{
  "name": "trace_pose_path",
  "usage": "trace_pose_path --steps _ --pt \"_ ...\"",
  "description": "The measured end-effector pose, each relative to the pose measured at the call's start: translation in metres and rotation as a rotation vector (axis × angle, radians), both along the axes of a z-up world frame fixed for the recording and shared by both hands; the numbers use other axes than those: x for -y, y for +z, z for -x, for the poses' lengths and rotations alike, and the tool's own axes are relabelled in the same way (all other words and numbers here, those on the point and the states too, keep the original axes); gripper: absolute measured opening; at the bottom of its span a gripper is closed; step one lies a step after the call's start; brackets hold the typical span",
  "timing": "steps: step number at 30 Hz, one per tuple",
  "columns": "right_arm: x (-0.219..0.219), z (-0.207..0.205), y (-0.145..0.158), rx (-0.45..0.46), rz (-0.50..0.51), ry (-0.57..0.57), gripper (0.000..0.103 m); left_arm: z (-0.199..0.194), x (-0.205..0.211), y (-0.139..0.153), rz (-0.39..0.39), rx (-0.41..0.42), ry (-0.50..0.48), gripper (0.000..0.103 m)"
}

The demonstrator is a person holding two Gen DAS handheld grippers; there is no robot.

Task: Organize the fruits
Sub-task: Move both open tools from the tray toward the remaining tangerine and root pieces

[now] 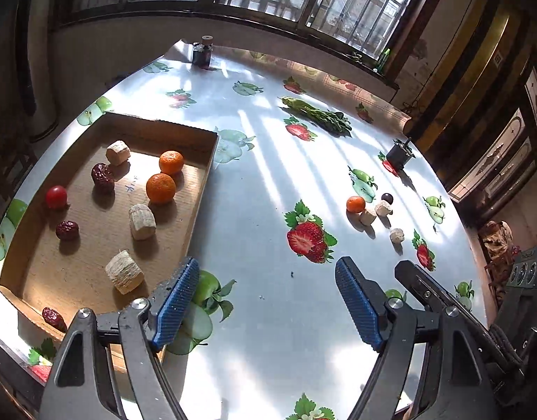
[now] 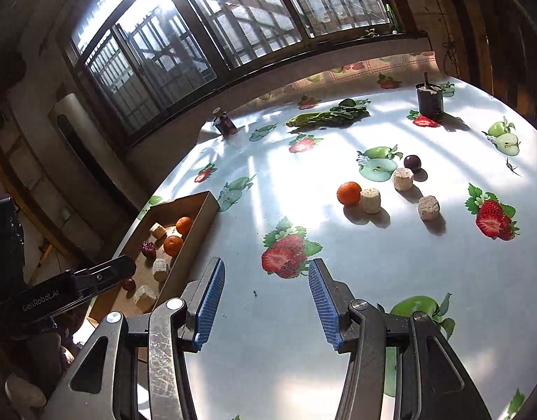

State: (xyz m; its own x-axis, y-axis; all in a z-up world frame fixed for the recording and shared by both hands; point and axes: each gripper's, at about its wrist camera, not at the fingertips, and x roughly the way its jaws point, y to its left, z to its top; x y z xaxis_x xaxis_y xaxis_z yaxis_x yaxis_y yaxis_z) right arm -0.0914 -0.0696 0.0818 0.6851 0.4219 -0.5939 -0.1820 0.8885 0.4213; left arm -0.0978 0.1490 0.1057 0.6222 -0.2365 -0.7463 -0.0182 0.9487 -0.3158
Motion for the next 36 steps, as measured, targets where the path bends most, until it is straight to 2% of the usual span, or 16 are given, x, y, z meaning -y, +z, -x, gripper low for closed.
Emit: trace_pose_path --steps 6,12,23,29,36 --pt "0.024 -0.002 -0.005 -0.013 -0.007 -0.039 0.054 -0.009 0.043 -0.005 -0.036 -0.003 -0.079 0.08" --pt "0.038 -0.008 -0.006 -0.022 0.014 -0.079 0.054 -0.023 0.063 -0.008 -0.07 -0.016 -0.112 0.08" --pt "0.057 -0.036 0.004 -0.061 0.166 -0.107 0.054 -0.045 0.075 0.004 -0.073 0.025 -0.153 0.08" --pt "0.073 -0.064 0.019 -0.057 0.272 -0.136 0.054 -0.055 0.072 0.012 -0.076 0.056 -0.143 0.08" --pt "0.123 -0.096 0.016 -0.043 0.263 -0.187 0.054 -0.064 0.055 -0.001 -0.083 0.014 -0.07 0.08"
